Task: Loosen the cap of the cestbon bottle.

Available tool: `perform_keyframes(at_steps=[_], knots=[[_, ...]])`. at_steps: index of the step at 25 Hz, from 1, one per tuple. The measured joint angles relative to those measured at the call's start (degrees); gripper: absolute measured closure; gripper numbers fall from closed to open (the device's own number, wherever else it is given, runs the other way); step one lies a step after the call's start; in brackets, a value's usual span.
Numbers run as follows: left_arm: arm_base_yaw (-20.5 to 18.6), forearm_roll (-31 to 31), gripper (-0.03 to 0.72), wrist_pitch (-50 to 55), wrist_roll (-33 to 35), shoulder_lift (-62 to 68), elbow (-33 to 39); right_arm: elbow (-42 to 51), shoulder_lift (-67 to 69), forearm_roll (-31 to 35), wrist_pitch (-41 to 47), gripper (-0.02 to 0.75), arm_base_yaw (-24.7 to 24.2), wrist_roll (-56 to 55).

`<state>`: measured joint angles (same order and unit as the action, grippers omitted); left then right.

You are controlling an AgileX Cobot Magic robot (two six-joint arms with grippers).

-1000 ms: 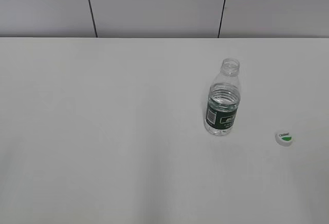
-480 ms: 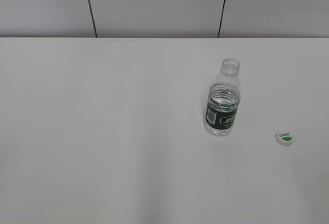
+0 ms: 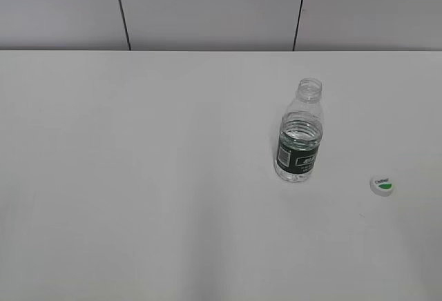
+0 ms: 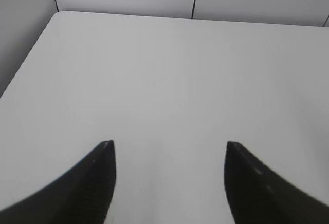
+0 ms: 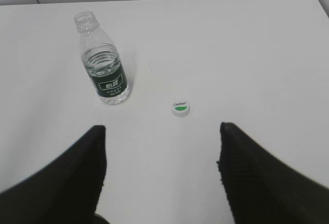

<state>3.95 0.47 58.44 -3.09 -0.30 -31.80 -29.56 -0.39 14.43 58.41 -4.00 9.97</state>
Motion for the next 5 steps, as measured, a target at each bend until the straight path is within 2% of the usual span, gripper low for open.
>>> perform_keyframes(at_steps=[5], knots=[[0.0, 0.0, 0.184, 0.0, 0.0, 0.0, 0.0, 0.0, 0.0, 0.0, 0.0, 0.216, 0.0, 0.0]])
